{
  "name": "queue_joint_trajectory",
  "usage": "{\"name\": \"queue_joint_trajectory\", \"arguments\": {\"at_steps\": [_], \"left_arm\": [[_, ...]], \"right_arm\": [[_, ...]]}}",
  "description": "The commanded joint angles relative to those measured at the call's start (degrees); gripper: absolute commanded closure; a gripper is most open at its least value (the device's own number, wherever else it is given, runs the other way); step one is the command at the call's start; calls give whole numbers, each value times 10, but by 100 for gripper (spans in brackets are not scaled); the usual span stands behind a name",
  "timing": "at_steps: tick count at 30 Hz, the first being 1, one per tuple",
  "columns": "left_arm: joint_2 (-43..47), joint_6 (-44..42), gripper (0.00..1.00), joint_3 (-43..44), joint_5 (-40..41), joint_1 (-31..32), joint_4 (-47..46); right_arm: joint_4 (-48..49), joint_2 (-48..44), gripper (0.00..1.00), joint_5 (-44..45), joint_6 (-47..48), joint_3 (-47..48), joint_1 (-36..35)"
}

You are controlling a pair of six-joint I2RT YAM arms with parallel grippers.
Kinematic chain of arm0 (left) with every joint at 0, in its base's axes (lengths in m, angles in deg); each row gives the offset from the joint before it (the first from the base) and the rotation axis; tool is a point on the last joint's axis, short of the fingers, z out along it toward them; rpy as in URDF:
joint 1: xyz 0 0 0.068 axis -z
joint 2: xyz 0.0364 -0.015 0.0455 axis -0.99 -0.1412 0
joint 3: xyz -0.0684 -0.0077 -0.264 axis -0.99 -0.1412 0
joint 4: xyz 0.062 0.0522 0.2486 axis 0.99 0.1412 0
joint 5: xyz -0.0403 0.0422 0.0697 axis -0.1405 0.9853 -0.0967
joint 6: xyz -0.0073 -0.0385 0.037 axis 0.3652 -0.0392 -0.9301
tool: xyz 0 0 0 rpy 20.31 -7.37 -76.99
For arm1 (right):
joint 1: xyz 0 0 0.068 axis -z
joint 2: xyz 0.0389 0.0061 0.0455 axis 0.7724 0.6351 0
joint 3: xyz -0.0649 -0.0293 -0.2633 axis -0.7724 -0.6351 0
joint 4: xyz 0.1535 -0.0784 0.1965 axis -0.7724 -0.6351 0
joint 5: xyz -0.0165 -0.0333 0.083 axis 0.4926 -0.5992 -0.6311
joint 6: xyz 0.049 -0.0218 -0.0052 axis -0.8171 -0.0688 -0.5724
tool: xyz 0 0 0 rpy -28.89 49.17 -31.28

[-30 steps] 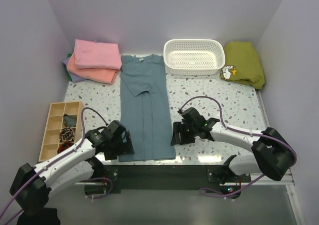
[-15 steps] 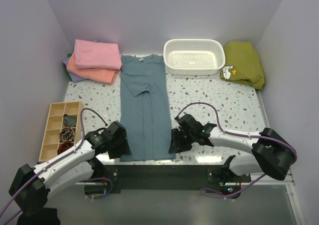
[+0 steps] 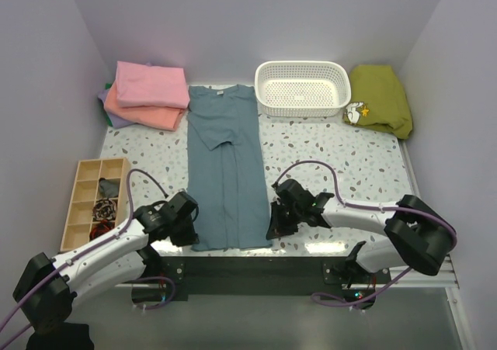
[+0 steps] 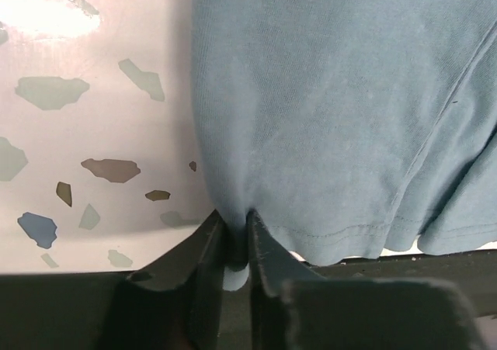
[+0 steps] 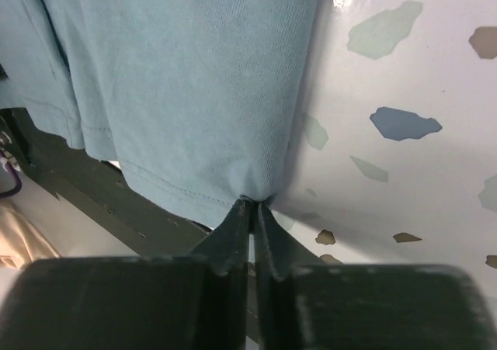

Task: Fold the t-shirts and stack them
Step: Grab the bottom of the folded rectangular tshirt with both arms

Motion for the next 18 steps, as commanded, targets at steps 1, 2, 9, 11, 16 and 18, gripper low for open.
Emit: {"name": "queue_joint_trajectory", "arguments": {"at_steps": [1,2,9,11,16,18], "left_arm": [[2,20,83,-3,10,8,-10],[3,22,86,-3,8,10,-11],[34,20,94,48,46,15,14],[35,17,93,72,59,16,22],[16,3,88,108,95,16,2],[-4,2,86,117,108,16,-10]], "right_arm": [[16,-8,100,13,3,0,-3],[16,-14,100,13,7,2,-3],[-44,-95,100,55,63,49,-3],[-59,-101,100,71,72,62,-2],[-93,-76,100,104,114,124,0],[-101,-58,100,116,132,154,2]]}}
